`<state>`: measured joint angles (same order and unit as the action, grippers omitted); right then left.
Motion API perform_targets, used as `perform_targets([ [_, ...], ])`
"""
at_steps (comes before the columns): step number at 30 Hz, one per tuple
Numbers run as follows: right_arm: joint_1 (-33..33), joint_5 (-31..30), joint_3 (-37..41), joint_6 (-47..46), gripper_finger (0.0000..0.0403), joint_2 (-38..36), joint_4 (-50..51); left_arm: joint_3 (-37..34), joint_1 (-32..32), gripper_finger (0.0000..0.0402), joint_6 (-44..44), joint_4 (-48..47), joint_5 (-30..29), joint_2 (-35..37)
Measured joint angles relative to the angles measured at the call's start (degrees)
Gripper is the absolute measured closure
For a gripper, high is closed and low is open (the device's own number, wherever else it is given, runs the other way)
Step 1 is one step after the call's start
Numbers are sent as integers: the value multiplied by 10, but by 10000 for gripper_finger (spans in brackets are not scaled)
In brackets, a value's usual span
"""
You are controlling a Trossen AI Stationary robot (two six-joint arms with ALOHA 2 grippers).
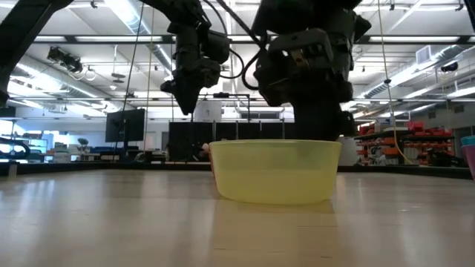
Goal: Nest bowls inside each other
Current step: Stack the yellow bowl on top of the blue bowl
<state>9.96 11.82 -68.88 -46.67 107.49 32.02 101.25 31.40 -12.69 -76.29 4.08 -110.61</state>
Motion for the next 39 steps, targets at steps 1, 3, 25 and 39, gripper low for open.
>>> perform_targets([
  [1, 0, 1, 0, 1, 273, 5, -3, 0, 0, 294, 0, 1, 0, 0],
  [3, 0, 5, 0, 2, 273, 14, -4, 0, 0, 294, 0, 1, 0, 0],
  [25, 0, 2, 0, 11, 389, 17, -3, 0, -5, 294, 0, 3, 0, 0],
  [39, 7, -67, -52, 38, 399, -106, 180, 0, -18, 294, 7, 23, 0, 0],
])
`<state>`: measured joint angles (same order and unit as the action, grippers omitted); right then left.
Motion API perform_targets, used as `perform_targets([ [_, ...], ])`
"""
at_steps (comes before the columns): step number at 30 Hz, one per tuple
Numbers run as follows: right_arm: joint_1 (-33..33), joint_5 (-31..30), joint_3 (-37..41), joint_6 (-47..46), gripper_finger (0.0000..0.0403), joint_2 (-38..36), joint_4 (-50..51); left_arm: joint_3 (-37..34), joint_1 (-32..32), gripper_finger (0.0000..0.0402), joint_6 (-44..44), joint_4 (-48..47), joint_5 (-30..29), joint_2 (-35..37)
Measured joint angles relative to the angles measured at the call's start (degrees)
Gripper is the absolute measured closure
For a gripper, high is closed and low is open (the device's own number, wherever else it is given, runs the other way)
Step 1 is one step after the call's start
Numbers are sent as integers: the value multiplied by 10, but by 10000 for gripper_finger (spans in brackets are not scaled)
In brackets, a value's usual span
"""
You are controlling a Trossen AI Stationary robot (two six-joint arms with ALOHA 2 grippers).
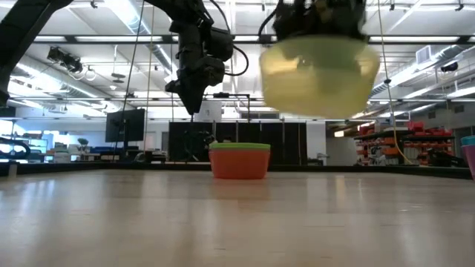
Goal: Nest bowls inside each other
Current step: Stack the yellow bowl on top of the blue bowl
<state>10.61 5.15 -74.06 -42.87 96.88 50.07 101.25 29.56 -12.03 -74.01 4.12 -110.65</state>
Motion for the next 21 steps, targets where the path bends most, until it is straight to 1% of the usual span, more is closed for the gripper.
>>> perform_targets([
  [5, 27, -25, -4, -35, 399, -62, 111, 0, -2, 294, 3, 2, 0, 0],
  [7, 45, -37, -4, -59, 400, -84, 167, 0, -4, 294, 7, 4, 0, 0],
  [10, 80, -45, -4, -112, 400, -117, 219, 0, -6, 294, 7, 9, 0, 0],
  [16, 147, -49, 20, -210, 401, -153, 221, 0, -6, 294, 7, 20, 0, 0],
  [19, 172, -41, 50, -238, 401, -155, 213, 0, -6, 294, 8, 23, 0, 0],
  [21, 182, -30, 73, -247, 402, -155, 190, 0, -6, 294, 8, 23, 0, 0],
])
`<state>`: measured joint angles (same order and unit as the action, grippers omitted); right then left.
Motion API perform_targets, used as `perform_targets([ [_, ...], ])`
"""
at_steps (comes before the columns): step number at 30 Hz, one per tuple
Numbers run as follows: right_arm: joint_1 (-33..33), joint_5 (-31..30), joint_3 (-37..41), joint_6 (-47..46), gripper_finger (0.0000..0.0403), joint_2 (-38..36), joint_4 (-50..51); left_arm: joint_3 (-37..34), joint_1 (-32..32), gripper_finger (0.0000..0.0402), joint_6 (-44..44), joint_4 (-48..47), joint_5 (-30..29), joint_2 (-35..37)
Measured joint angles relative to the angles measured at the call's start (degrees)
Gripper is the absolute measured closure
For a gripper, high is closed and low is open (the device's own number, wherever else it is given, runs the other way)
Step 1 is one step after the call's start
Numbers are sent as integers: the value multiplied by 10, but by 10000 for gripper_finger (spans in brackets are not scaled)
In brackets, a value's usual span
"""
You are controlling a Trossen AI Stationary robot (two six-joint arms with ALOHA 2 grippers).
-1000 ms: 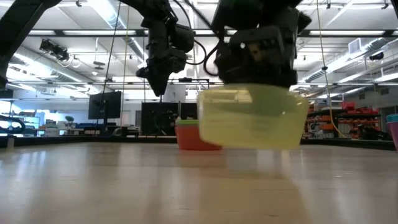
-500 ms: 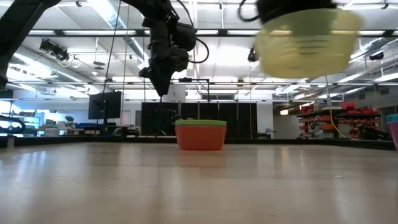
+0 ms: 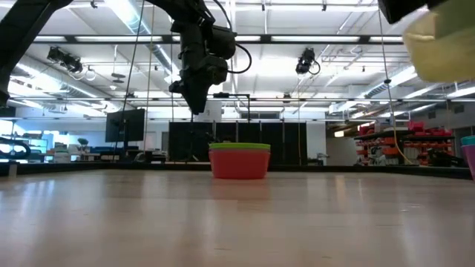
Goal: Nest bowls inside each other
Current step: Stack the yellow bowl on top of the blue bowl
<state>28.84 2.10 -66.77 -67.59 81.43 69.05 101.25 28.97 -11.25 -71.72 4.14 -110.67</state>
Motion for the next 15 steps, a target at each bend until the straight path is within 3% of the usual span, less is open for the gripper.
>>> perform_targets([
  [8, 7, 11, 76, -14, 402, 0, -103, 0, 0, 294, 0, 2, 0, 0],
  [15, 14, 35, 144, -31, 403, -16, -125, 0, 0, 294, -1, 2, 0, 0],
])
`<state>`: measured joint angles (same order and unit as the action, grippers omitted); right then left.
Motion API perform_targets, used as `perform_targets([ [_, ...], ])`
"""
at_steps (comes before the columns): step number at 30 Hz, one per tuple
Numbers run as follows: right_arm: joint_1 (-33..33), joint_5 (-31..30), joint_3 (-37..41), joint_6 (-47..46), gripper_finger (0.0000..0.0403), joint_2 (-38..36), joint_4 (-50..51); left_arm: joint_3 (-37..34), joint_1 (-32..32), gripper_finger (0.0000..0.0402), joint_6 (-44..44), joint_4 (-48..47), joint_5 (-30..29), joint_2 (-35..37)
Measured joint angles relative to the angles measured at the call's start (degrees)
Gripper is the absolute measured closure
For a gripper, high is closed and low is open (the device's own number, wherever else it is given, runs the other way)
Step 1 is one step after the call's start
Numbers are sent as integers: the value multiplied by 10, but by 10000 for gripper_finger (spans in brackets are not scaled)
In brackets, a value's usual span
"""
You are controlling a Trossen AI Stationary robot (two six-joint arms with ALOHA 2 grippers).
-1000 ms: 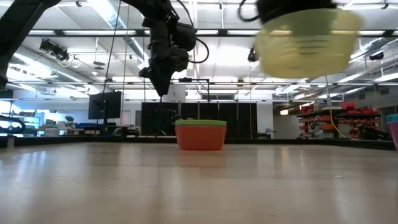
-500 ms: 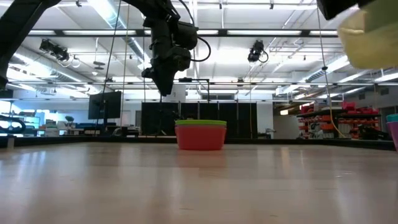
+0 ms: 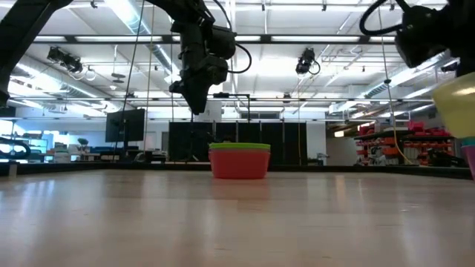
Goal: Nest bowls inside each other
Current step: Stack the yellow bowl on top of the blue bowl
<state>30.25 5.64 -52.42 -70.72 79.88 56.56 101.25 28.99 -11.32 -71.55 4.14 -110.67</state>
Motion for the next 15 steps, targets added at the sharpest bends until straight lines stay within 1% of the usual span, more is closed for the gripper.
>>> perform_targets([
  [6, 17, 5, 45, -37, 403, -20, -53, 0, 0, 294, 0, 1, 0, 0],
  [15, 23, 4, 66, -47, 400, -21, -62, 0, 0, 294, 0, 14, 0, 0],
])
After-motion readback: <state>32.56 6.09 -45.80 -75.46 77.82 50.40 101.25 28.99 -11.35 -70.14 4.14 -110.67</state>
